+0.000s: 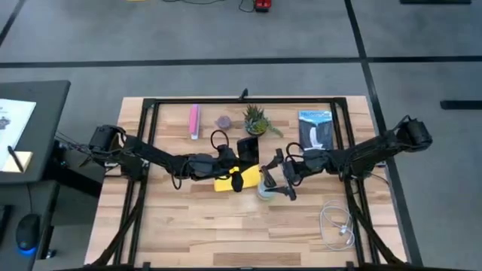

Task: Apply microfiber cloth
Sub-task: Spray the back of the cellphone with the spray bottle

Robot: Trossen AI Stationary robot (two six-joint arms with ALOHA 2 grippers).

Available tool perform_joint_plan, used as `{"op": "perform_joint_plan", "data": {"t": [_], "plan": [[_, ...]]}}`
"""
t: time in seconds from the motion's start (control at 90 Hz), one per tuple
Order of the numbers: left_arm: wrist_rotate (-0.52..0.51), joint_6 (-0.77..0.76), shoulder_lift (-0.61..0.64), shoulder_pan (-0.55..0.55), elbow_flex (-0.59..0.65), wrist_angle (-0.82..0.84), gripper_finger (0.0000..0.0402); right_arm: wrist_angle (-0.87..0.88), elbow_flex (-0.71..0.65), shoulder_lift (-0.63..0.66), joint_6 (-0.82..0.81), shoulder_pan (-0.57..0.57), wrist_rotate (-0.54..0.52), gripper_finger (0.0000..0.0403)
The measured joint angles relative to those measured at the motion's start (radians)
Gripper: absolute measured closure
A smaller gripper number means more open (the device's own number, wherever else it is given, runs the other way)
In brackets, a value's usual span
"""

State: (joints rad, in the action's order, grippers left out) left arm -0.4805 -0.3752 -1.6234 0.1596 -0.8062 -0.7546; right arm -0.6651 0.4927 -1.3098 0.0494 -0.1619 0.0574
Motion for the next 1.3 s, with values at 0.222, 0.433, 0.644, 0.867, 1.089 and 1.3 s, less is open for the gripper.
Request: {"op": "perform_joint_plan", "data": {"t": [0.222, 0.433, 0.644, 0.867, 1.089, 1.3], "plan": [[0.000, 0.000, 0.000, 0.000, 0.000, 0.001, 0.0391, 0.000, 0.000, 0.000, 0.000, 0.001, -0.001, 0.0079], [0.000, 0.003, 0.000, 0.000, 0.000, 0.002, 0.0391, 0.003, 0.000, 0.000, 0.001, 0.002, -0.002, 0.0078], [0.000, 0.004, 0.000, 0.000, 0.000, 0.004, 0.0391, 0.018, 0.000, 0.000, 0.004, 0.002, -0.032, 0.0048], [0.000, 0.000, 0.000, 0.000, 0.000, 0.004, 0.0391, 0.017, 0.000, 0.000, 0.013, 0.027, -0.036, 0.0015], [0.000, 0.015, 0.001, 0.000, 0.000, 0.004, 0.0391, -0.037, 0.000, 0.000, 0.067, 0.041, -0.037, 0.0011], [0.000, 0.027, 0.001, 0.000, 0.000, 0.003, 0.0391, -0.039, 0.000, 0.000, 0.049, 0.038, -0.025, 0.0016]]}}
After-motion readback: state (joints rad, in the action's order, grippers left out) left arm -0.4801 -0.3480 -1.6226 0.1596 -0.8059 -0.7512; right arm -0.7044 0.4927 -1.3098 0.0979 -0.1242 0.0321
